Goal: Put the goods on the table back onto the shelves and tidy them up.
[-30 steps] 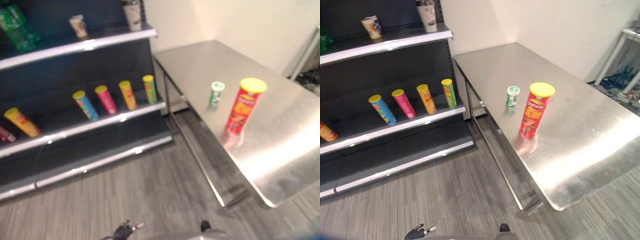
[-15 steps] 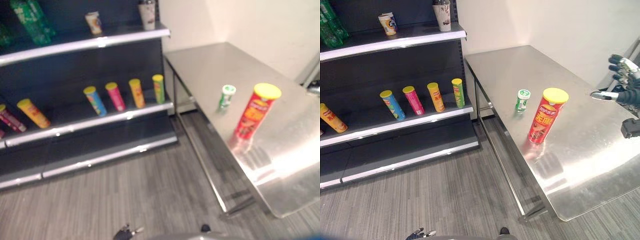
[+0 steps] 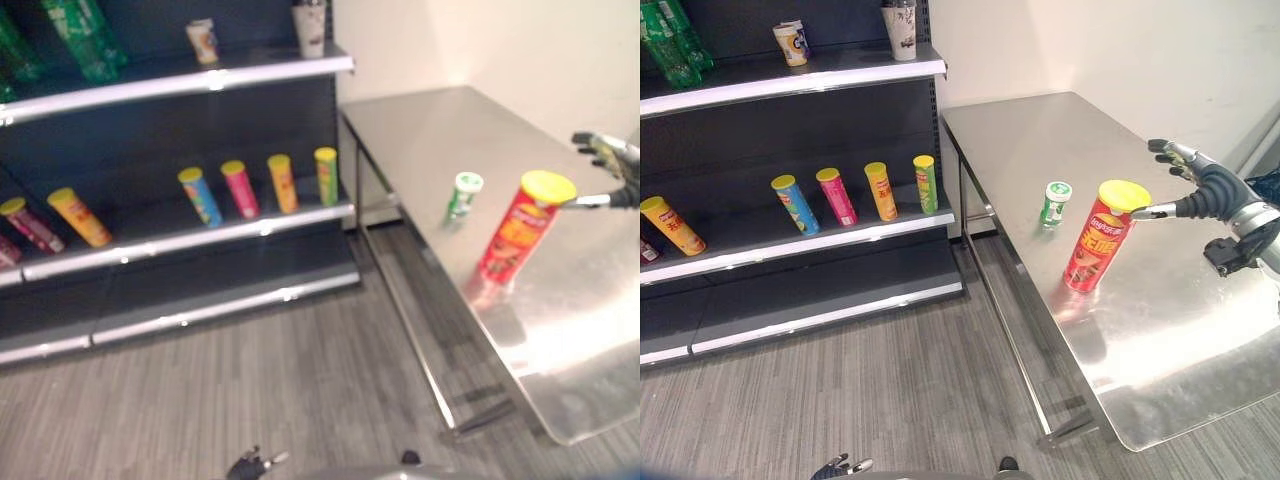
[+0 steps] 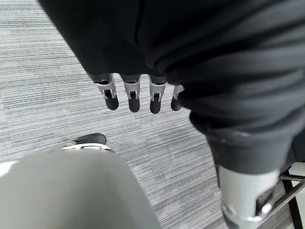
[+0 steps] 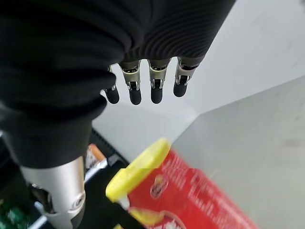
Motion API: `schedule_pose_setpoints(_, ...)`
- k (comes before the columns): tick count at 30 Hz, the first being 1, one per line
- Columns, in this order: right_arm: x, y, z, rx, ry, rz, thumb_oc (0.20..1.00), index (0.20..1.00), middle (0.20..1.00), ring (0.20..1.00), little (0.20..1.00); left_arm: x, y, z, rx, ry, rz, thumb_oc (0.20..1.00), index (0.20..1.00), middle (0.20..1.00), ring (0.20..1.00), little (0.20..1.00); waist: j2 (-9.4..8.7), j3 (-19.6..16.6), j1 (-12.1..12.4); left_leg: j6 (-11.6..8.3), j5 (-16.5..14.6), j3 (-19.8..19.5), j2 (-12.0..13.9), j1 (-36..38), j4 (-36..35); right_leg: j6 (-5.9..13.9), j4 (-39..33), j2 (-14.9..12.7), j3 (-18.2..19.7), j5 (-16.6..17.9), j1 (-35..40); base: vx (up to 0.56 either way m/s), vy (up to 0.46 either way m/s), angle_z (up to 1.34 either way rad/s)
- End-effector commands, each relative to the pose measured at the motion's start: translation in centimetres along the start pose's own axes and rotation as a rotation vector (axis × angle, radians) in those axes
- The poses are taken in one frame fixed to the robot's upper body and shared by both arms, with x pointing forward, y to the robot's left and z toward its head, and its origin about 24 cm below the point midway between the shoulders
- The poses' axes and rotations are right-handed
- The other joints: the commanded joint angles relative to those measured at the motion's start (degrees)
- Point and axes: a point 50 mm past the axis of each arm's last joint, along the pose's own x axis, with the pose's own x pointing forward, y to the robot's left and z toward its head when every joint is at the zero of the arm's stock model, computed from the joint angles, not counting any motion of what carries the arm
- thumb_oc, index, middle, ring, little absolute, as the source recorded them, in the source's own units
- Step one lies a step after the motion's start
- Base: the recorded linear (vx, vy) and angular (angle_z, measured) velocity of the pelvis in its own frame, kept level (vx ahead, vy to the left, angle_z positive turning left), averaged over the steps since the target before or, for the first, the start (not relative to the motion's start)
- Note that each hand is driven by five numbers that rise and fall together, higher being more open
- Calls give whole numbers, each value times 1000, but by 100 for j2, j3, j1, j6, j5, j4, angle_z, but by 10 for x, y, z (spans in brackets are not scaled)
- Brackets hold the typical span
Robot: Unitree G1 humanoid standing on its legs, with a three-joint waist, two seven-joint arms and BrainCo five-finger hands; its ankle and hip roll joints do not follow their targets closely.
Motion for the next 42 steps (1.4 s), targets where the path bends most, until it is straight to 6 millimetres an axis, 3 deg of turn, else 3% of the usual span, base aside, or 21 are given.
schedule_pose_setpoints(1, 7, -26, 29, -100, -82, -47, 1000, 1000, 1000, 1000, 1000, 5, 8, 27, 74, -75, 6, 1000, 1000, 1000, 1000, 1000, -307, 17, 184, -337, -106, 260, 11, 121, 43, 261, 49, 55, -215, -625, 430, 3, -4, 3)
schedule_pose_setpoints(16, 14, -18, 16, -242, 36, 35, 1000, 1000, 1000, 1000, 1000, 5, 11, 23, 62, -54, 23, 1000, 1000, 1000, 1000, 1000, -370, 39, 214, -364, -103, 253, 17, 141, 43, 267, 49, 32, -329, -616, 487, 3, -1, 4)
schedule_pose_setpoints(34, 20, -4, -1, -256, 130, 123, 1000, 1000, 1000, 1000, 1000, 4, 24, 20, 51, -23, 68, 1000, 1000, 1000, 1000, 1000, -425, 35, 221, -409, -103, 274, 44, 176, 43, 253, 49, 31, -390, -671, 552, 0, 0, 0)
schedule_pose_setpoints(36, 20, -4, -4, -267, 154, 134, 827, 827, 827, 827, 827, 4, 25, 20, 52, -22, 70, 1000, 1000, 1000, 1000, 1000, -430, 41, 235, -415, -101, 264, 48, 177, 43, 249, 49, 28, -406, -677, 563, 0, 0, 0)
schedule_pose_setpoints(37, 21, -3, -6, -269, 163, 145, 476, 476, 476, 476, 476, 4, 25, 19, 52, -19, 71, 1000, 1000, 1000, 1000, 1000, -429, 36, 235, -417, -100, 261, 52, 181, 43, 248, 49, 28, -418, -684, 571, 0, 0, 0)
schedule_pose_setpoints(38, 21, -2, -7, -274, 171, 151, 253, 253, 253, 253, 253, 4, 26, 19, 54, -16, 72, 1000, 1000, 1000, 1000, 1000, -429, 39, 236, -423, -97, 257, 52, 186, 43, 245, 49, 32, -429, -690, 582, 0, 0, 0)
schedule_pose_setpoints(39, 21, -2, -7, -274, 171, 152, 200, 200, 200, 200, 200, 4, 26, 19, 53, -16, 72, 1000, 1000, 1000, 1000, 1000, -428, 39, 231, -423, -97, 256, 52, 187, 43, 245, 49, 32, -430, -691, 583, 0, 0, 0)
schedule_pose_setpoints(42, 22, -3, -3, -265, 155, 143, 200, 200, 200, 200, 200, 4, 27, 20, 46, -18, 80, 1000, 1000, 1000, 1000, 1000, -436, 56, 227, -438, -86, 250, 65, 189, 43, 236, 49, 46, -444, -699, 596, 0, -9, 1)
